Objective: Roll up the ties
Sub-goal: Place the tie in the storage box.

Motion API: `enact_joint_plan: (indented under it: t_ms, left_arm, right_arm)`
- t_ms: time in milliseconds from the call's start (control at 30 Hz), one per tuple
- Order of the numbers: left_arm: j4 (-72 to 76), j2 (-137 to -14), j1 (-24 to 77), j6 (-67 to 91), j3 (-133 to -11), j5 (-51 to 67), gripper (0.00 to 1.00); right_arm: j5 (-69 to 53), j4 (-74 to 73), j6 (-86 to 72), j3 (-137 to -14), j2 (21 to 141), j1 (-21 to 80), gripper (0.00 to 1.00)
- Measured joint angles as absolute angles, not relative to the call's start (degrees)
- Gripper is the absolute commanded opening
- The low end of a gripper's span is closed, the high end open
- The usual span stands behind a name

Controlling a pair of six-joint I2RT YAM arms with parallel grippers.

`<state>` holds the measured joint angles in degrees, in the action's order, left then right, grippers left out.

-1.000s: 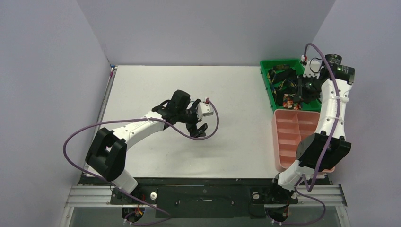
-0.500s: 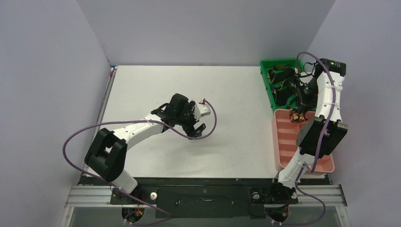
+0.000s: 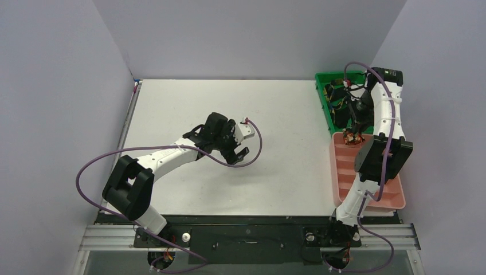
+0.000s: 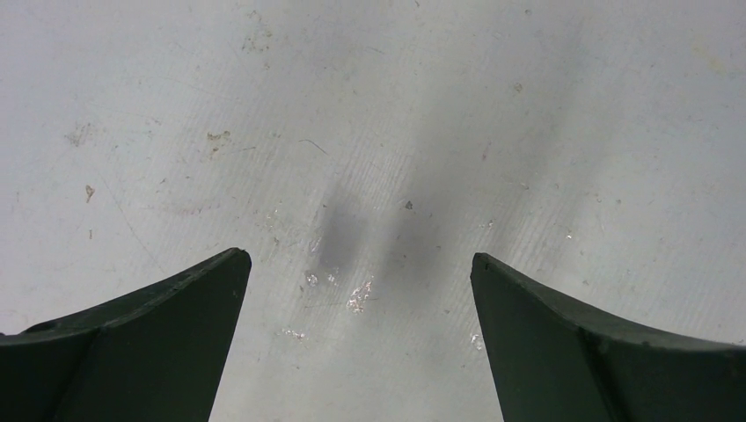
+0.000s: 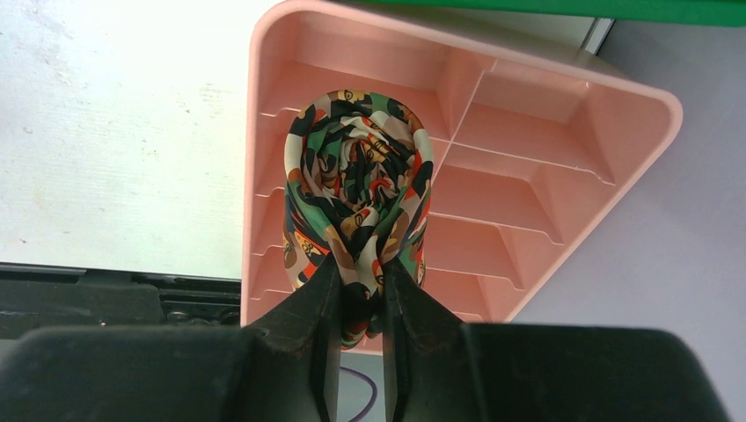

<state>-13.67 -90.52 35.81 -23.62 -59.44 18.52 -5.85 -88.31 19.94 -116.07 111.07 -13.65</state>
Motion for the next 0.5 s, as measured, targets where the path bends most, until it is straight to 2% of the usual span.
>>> enact_joint_plan:
  t_ms: [500]
  left_arm:
    - [-13.2, -90.5, 35.0, -25.1, -59.4, 15.6, 0.97]
  right_arm:
    - [-3.3, -87.5, 20.4, -118.9, 120.1, -12.7, 0.00]
